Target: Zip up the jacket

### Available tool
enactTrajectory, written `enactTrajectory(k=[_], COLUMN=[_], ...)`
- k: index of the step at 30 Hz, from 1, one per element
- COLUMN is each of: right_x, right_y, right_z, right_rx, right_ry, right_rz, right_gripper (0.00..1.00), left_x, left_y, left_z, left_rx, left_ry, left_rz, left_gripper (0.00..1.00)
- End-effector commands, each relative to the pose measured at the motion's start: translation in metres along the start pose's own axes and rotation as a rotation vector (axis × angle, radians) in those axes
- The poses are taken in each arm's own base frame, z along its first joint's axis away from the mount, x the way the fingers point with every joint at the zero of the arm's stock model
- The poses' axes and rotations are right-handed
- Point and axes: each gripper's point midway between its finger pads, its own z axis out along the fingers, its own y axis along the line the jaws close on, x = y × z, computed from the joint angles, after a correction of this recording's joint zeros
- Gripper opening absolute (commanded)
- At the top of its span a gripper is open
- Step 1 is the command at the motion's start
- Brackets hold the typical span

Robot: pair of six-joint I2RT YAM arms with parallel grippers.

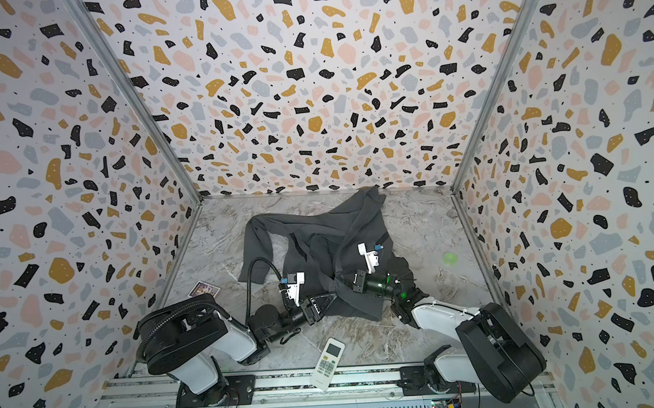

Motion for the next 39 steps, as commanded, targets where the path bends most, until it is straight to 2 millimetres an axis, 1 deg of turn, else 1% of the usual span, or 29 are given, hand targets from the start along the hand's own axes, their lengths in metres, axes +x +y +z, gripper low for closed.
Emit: enactTrajectory(k=[1,2,5,10,12,14,15,19,23,26,28,33,39], right_x=[-0.012,-0.012,-0.01,-0.009,-0.008,-0.008,-0.007,-0.005,-0.004,-0.003,-0.003,-0.003,-0.001], right_y=[0.016,0.017,0.016,0.017,0.017,0.018,0.018,0.018,0.018,0.018,0.017,0.016,0.015], right_z=[0.0,0.001,0.001,0.003,0.003,0.004,0.004,0.005,0.005,0.006,0.006,0.006,0.007], right_rx=[-0.04,-0.041,-0.043,-0.043,-0.04,-0.042,-0.041,-0.034,-0.03,-0.027,-0.026,-0.02,-0.012], right_ry=[-0.044,-0.041,-0.035,-0.025,-0.019,-0.014,-0.012,0.0,0.005,0.009,0.008,0.008,0.014], right_rz=[-0.054,-0.053,-0.05,-0.046,-0.045,-0.044,-0.043,-0.046,-0.049,-0.046,-0.045,-0.042,-0.04], right_gripper=[0.0,0.0,0.0,0.0,0.0,0.0,0.0,0.0,0.0,0.0,0.0,0.0,0.0], left_x=[-0.021,-0.024,-0.031,-0.035,-0.036,-0.036,-0.038,-0.044,-0.05,-0.051,-0.05,-0.046,-0.041], left_y=[-0.068,-0.071,-0.076,-0.068,-0.065,-0.062,-0.061,-0.051,-0.05,-0.049,-0.044,-0.029,-0.01], left_z=[-0.008,-0.012,-0.025,-0.035,-0.036,-0.033,-0.031,-0.027,-0.024,-0.021,-0.019,-0.021,-0.023], left_rx=[0.285,0.289,0.287,0.248,0.234,0.217,0.206,0.151,0.134,0.127,0.109,0.072,-0.029], left_ry=[-0.066,-0.079,-0.118,-0.147,-0.153,-0.15,-0.155,-0.186,-0.203,-0.207,-0.203,-0.21,-0.209], left_rz=[-0.021,-0.008,0.003,-0.024,-0.034,-0.051,-0.064,-0.126,-0.177,-0.214,-0.239,-0.308,-0.333], left_gripper=[0.73,1.0,1.0,1.0,1.0,1.0,1.0,0.88,0.79,0.75,0.73,0.68,0.69])
